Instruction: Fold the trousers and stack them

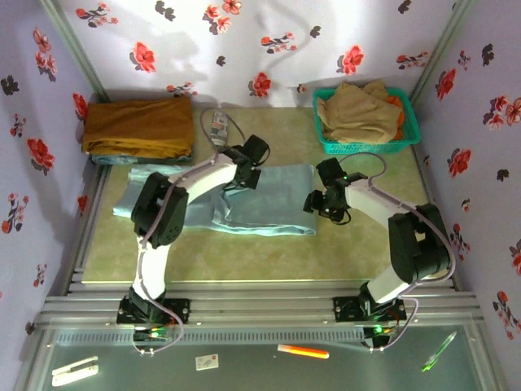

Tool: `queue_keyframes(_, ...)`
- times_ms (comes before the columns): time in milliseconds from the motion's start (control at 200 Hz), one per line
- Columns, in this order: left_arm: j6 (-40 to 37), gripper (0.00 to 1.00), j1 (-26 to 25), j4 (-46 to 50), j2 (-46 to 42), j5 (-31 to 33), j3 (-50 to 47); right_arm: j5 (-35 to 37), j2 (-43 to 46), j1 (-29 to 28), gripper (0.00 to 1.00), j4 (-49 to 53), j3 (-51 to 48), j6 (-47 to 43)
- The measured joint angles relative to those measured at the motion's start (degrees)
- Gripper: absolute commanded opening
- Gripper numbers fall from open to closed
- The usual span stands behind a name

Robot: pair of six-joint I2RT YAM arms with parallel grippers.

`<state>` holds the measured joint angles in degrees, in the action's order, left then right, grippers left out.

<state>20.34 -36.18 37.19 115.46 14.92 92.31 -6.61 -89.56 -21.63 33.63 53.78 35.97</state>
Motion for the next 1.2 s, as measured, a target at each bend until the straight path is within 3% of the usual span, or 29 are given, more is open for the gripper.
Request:
queue_keyframes(25, 0.46, 0.06, 1.01, -0.22, -0.52, -0.5, -0.15, -0.07, 0.0, 0.0, 0.66, -0.04, -0.07, 0.02)
queue_keyframes(70, 1.25, 0.3, 3.1, -0.5, -1.14, -1.46, -0.59, -0.17, 0.04, 0.0, 0.66, -0.24, -0.24, 0.02)
queue_keyframes(130, 2.67, 0.36, 5.97, -0.85, -1.33, -2.99, -1.42, -0.28, 0.24, 0.0, 0.66, -0.37, -0.39, 0.0)
queue_keyframes(190, 4.24, 0.56, 8.9, -1.14, -1.31, -4.61, -2.58, -0.31, 0.68, 0.0, 0.67, -0.37, -0.44, 0.0)
queue_keyframes(390, 6.73, 0.66, 16.28, -1.22, -2.34, -8.46, -5.31, -0.22, 2.95, 0.0, 0.63, -0.09, -0.44, 0.0)
queue_keyframes(450, 7.15, 0.63, 16.52, -1.36, -4.81, -9.25, -7.5, -0.24, 3.65, -0.02, 0.53, 0.26, -0.44, 0.0)
queue_keyframes(525, 8.07, 0.52, 15.5, -1.97, -9.49, -10.29, -10.95, -0.46, 4.66, -0.44, 0.22, 0.22, -0.44, 0.33)
queue_keyframes(600, 9.73, 0.35, 12.94, -3.63, -15.21, -11.63, -15.02, -0.79, 5.4, -1.2, 0.0, -0.17, -0.44, 1.07)
queue_keyframes(665, 11.43, 0.21, 9.62, -6.05, -19.45, -13.31, -18.6, -1.38, 5.46, -2.16, 0.0, -1.14, -0.44, 2.01)
queue_keyframes(800, 14.88, 0.03, 3.98, -12.94, -22.23, -16.76, -26.38, -3.48, 4.55, -4.55, 0.0, -4.85, -1.64, 4.22)
queue_keyframes(1015, 19.61, 0.0, 4.66, -22.08, -21.62, -18.88, -42.97, -7.8, 2.16, -5.16, 0.0, -13.25, -11.17, 8.52)
queue_keyframes(1200, 20.52, 0.0, 5.53, -29.35, -22.58, -21.07, -46.77, -11.04, 1.79, -2.71, 0.0, -14.08, -11.23, 8.81)
